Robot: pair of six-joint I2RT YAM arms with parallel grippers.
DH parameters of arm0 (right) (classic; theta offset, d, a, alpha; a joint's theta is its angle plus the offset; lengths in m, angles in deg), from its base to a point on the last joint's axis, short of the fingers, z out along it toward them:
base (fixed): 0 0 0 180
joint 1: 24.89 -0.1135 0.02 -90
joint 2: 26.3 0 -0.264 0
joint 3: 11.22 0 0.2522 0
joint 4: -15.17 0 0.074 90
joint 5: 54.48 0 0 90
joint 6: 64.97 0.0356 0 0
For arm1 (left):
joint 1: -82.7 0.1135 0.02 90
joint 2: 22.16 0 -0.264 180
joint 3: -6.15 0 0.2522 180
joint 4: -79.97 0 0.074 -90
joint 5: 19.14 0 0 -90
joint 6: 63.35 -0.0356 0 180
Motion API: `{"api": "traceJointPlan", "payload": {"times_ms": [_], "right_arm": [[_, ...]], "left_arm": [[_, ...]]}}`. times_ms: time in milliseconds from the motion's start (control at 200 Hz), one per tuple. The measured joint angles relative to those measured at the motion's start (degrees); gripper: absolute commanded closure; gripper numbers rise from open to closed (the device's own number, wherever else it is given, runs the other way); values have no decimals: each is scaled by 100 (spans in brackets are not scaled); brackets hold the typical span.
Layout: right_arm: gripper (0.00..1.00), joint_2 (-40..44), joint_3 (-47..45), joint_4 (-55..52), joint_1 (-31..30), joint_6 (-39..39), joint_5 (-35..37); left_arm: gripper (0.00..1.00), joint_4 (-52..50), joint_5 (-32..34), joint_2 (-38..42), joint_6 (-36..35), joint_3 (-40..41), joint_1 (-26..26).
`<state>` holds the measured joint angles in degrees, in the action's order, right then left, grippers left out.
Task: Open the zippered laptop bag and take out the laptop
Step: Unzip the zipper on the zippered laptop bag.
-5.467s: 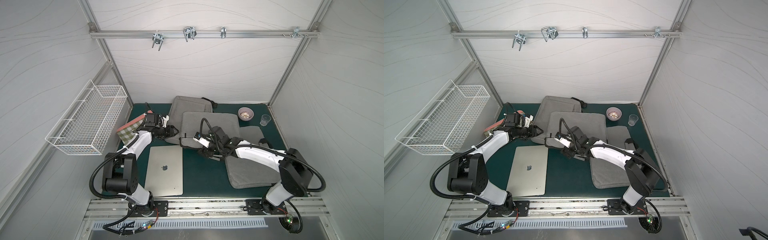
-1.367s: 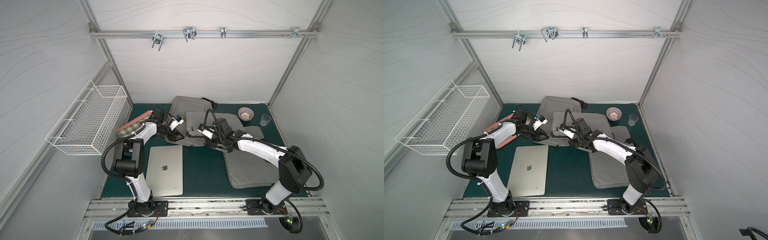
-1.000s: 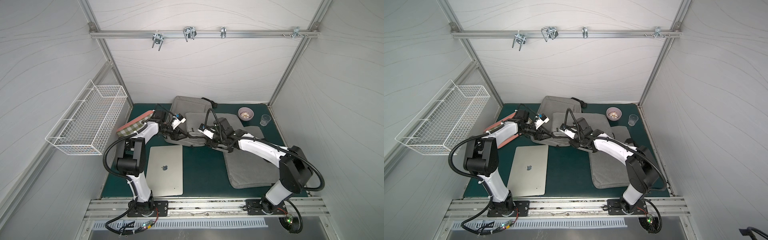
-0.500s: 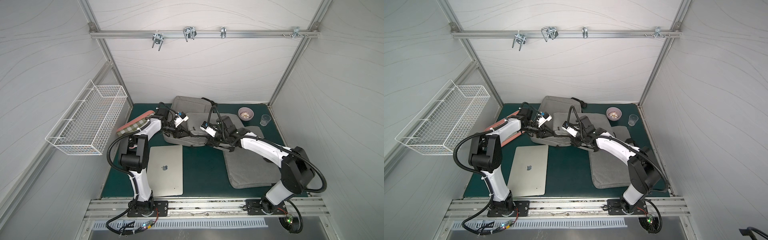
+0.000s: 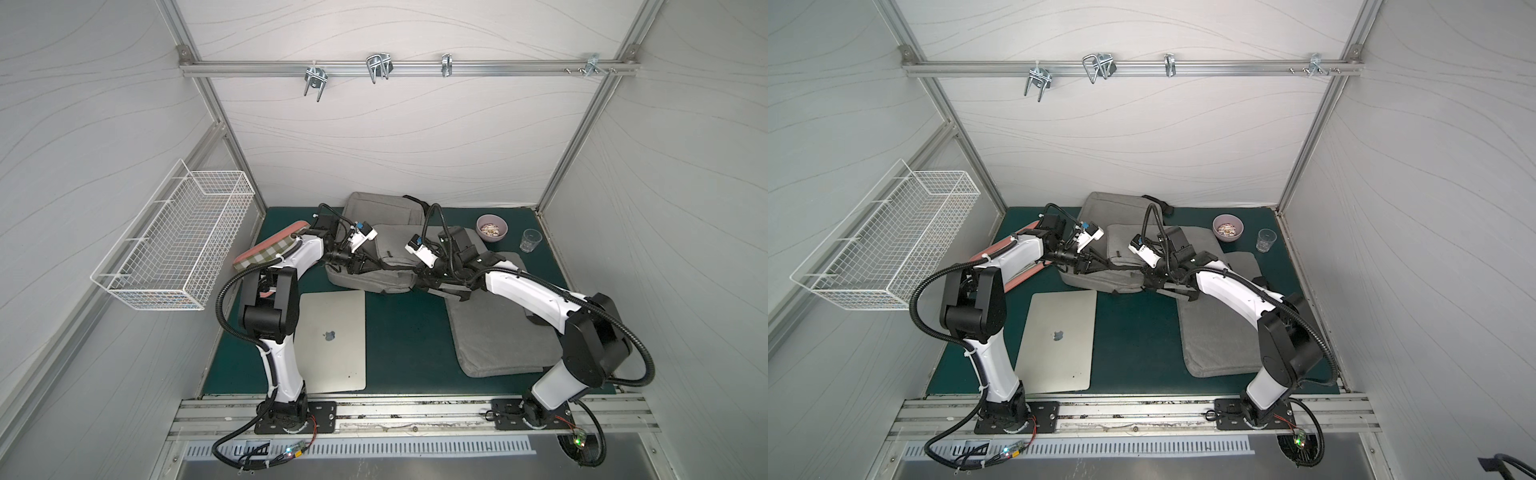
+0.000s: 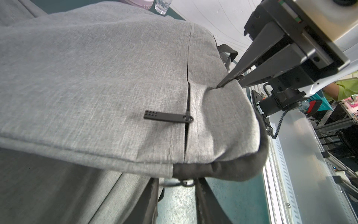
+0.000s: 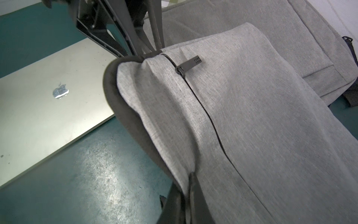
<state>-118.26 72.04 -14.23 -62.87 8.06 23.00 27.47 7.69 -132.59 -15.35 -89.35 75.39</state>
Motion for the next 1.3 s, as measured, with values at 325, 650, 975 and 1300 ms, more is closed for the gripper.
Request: {"api": "traceJointPlan", "payload": {"times_ms": [325, 650, 975, 1300], "right_arm": [[100, 0, 66, 4, 59, 157, -55], [100, 0, 76, 9, 79, 210, -85], [100, -61, 74, -17, -74, -13, 149], [100, -632, 166, 9, -409, -48, 470]], "left_arm": [[92, -7, -199, 0, 81, 0, 4], [100, 20, -175, 9, 162, 24, 72], [100, -299, 356, 205, 151, 35, 85], [100, -658, 1019, 549, 225, 356, 83]]}}
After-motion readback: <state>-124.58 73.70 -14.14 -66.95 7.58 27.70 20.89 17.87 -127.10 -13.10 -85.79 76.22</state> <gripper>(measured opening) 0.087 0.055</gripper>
